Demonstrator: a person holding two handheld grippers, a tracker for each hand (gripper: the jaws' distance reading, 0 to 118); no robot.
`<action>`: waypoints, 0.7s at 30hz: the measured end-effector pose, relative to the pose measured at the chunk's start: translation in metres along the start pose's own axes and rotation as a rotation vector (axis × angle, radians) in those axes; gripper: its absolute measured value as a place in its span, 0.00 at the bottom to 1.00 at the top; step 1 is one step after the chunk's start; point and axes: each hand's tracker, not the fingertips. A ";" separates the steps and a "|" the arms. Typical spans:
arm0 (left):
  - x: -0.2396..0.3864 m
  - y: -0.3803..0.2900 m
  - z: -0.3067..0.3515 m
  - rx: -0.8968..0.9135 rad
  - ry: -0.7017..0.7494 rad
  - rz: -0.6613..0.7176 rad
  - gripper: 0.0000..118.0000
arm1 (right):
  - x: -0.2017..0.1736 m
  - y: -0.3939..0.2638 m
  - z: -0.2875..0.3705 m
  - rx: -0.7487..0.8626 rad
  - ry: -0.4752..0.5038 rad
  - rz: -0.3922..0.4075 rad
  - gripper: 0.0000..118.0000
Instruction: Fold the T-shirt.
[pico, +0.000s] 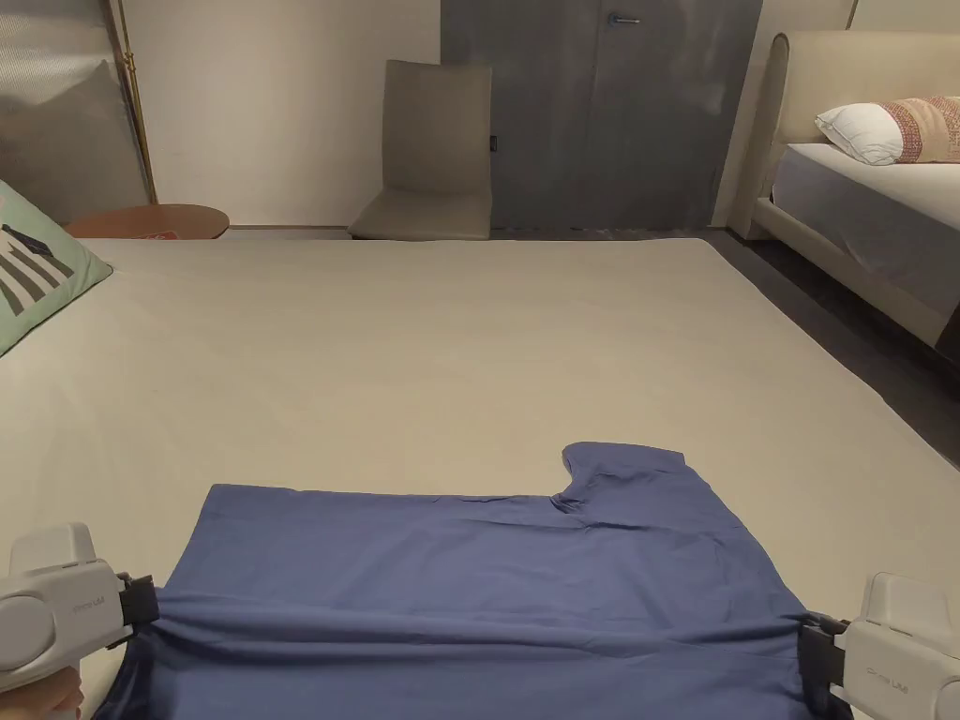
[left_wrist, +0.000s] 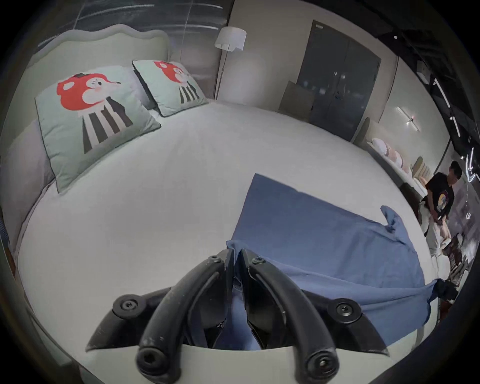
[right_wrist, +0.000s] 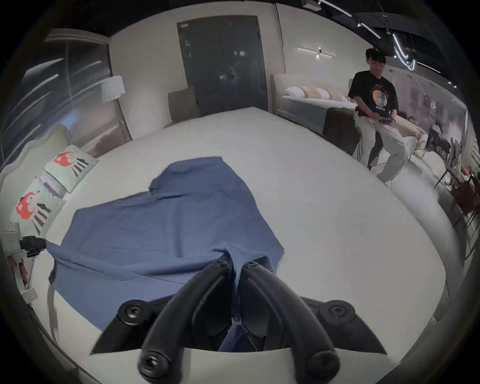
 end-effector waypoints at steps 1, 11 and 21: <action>0.001 -0.001 -0.007 -0.015 0.005 -0.007 0.03 | 0.001 0.000 -0.009 -0.019 -0.005 -0.002 0.03; 0.001 -0.012 -0.026 -0.063 0.035 0.002 0.31 | 0.000 -0.006 -0.035 -0.076 -0.037 -0.007 0.12; 0.004 -0.017 0.076 0.267 -0.057 -0.058 0.86 | -0.013 0.006 0.059 0.252 -0.119 0.083 0.85</action>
